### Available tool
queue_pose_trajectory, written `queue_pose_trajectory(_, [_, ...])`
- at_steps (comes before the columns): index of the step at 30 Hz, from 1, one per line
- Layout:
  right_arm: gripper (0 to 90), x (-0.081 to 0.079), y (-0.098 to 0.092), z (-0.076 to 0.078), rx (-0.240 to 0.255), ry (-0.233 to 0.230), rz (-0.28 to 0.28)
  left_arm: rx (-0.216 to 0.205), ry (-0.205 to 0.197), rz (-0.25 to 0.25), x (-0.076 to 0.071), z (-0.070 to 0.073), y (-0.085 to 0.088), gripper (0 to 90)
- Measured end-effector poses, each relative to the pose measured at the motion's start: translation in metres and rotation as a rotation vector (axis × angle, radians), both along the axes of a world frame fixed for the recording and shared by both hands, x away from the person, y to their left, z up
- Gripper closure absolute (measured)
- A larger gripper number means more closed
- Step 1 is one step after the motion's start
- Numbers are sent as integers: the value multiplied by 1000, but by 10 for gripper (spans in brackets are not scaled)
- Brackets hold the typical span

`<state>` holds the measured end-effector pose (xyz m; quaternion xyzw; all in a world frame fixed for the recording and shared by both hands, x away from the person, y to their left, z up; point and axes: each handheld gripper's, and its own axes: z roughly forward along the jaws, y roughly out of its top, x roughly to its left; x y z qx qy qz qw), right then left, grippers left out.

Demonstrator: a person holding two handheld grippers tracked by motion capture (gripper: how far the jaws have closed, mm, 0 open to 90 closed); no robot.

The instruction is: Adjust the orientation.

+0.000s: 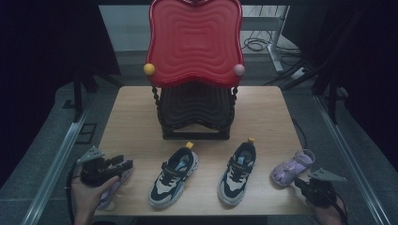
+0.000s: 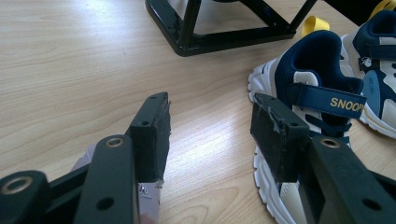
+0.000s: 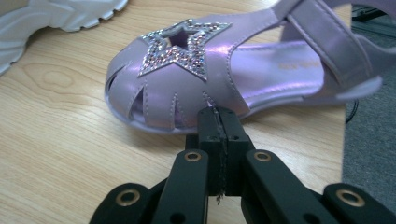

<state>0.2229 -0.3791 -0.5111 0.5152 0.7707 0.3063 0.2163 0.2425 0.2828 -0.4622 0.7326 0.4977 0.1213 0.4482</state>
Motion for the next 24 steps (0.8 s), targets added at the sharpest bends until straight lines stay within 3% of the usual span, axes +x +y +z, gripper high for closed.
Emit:
queue_pose_trajectory(6, [897, 2, 10, 0, -8, 10, 32, 1, 3, -3, 1, -1, 0, 480])
queue_pose_trajectory(15, [897, 5, 19, -1, -10, 10, 41, 1, 7, -1, 1, -2, 1, 480])
queue_pose_trajectory(24, [897, 9, 32, -5, -42, 22, 41, 3, 16, 1, 3, -5, 1, 480])
